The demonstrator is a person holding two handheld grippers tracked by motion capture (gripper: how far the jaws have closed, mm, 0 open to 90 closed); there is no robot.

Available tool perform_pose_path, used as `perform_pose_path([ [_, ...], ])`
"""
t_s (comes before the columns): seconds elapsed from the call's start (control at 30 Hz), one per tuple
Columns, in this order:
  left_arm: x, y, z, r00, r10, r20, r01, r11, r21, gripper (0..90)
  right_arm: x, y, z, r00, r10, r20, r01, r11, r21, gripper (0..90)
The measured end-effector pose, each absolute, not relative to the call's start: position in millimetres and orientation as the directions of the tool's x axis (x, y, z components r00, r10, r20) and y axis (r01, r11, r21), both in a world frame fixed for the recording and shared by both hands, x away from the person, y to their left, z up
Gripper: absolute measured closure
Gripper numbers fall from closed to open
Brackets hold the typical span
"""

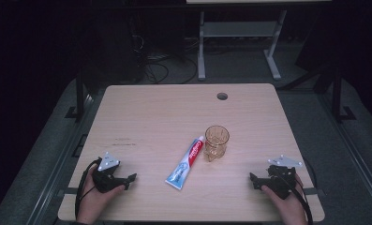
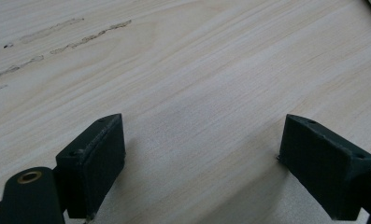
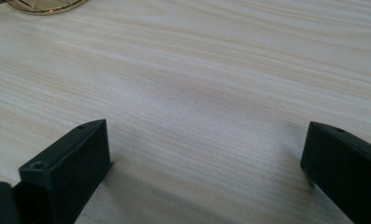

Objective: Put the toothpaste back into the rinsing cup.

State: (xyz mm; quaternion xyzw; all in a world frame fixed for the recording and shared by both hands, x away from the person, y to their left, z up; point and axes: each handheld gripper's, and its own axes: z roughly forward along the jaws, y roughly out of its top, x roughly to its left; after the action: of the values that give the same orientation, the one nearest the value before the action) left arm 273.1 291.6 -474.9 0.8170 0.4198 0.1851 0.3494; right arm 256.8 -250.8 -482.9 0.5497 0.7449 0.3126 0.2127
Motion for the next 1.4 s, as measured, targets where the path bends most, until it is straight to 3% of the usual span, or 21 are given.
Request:
perform_pose_path([
  [0.33,272,292,-475,0.572,0.82,0.007,0.558,-0.396,0.729,15.4,257,-251,-483,-0.307,0.952,0.026,0.685,0.202,0.7,0.7],
  [0.53,272,294,-471,0.577,0.817,0.006,0.553,-0.396,0.733,33.2,257,-251,-483,-0.306,0.952,0.026,0.685,0.202,0.7,0.7],
  [0.6,272,294,-470,0.577,0.817,0.006,0.551,-0.395,0.735,34.4,257,-251,-483,-0.306,0.952,0.026,0.685,0.202,0.7,0.7],
  [0.77,272,294,-460,0.593,0.805,-0.028,0.532,-0.365,0.764,66.5,257,-251,-483,-0.308,0.951,0.025,0.685,0.204,0.7,0.7],
  [0.8,273,293,-457,0.596,0.801,-0.045,0.532,-0.352,0.77,66.5,257,-251,-483,-0.308,0.951,0.024,0.685,0.204,0.699,0.7],
  [0.83,273,293,-455,0.601,0.797,-0.057,0.534,-0.347,0.771,78.8,257,-251,-483,-0.307,0.951,0.025,0.685,0.203,0.699,0.7],
  [0.87,274,293,-452,0.6,0.798,-0.065,0.542,-0.345,0.766,78.8,257,-251,-483,-0.307,0.951,0.025,0.685,0.203,0.699,0.7],
  [0.93,277,292,-447,0.601,0.794,-0.086,0.552,-0.336,0.763,90.0,257,-251,-483,-0.307,0.951,0.025,0.685,0.203,0.699,0.7],
  [1.4,292,265,-432,0.656,0.748,-0.101,0.53,-0.361,0.767,90.0,257,-251,-483,-0.308,0.951,0.025,0.685,0.203,0.7,0.7],
])
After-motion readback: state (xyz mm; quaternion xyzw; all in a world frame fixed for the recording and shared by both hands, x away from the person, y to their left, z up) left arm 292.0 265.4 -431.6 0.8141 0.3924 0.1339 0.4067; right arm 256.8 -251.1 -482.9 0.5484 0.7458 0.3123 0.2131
